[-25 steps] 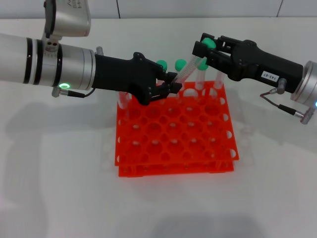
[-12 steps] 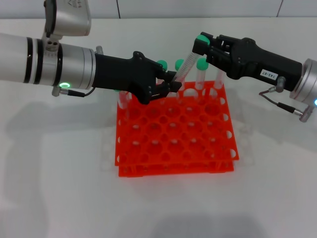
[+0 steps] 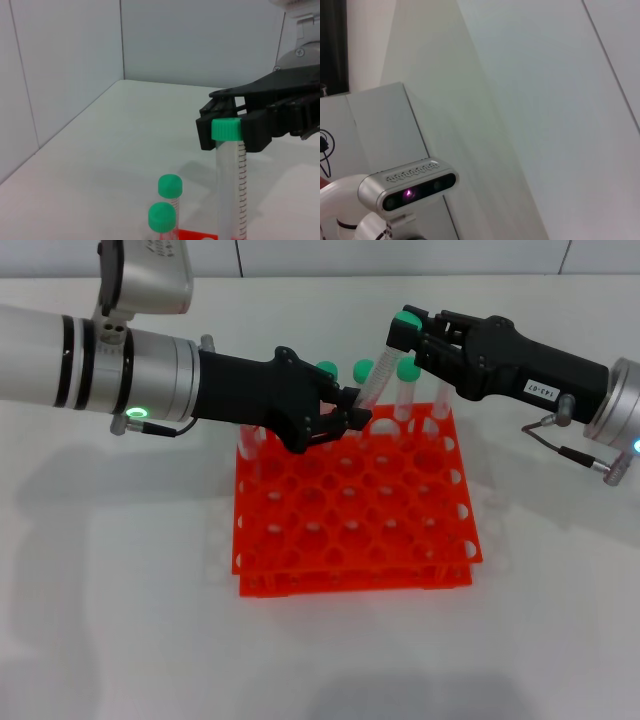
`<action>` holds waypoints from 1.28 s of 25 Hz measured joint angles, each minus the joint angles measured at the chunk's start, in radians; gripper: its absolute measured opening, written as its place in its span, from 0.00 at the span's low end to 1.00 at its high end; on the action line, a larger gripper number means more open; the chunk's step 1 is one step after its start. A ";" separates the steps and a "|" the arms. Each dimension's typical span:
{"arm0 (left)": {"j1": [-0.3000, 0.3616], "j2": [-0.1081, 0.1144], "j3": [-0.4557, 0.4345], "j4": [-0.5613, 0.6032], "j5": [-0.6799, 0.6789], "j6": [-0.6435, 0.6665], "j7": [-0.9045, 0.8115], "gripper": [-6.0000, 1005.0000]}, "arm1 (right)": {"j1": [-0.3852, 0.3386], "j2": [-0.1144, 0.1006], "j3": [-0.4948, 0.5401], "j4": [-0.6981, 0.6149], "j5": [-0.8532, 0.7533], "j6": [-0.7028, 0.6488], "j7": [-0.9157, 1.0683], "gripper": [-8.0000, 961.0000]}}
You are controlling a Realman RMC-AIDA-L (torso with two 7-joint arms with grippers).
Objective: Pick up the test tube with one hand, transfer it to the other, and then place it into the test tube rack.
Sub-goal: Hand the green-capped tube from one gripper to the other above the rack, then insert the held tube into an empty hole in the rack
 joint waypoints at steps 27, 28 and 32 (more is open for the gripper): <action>0.115 0.000 0.140 0.493 0.106 0.098 -0.474 0.80 | -0.008 -0.015 0.002 -0.001 -0.007 -0.001 0.000 0.29; 0.127 -0.001 0.140 0.546 0.120 0.128 -0.517 0.83 | -0.008 -0.015 0.002 -0.001 -0.008 -0.001 0.000 0.30; 0.178 0.002 0.135 0.708 0.147 0.186 -0.629 0.87 | -0.008 -0.020 0.001 -0.003 -0.011 -0.002 0.000 0.30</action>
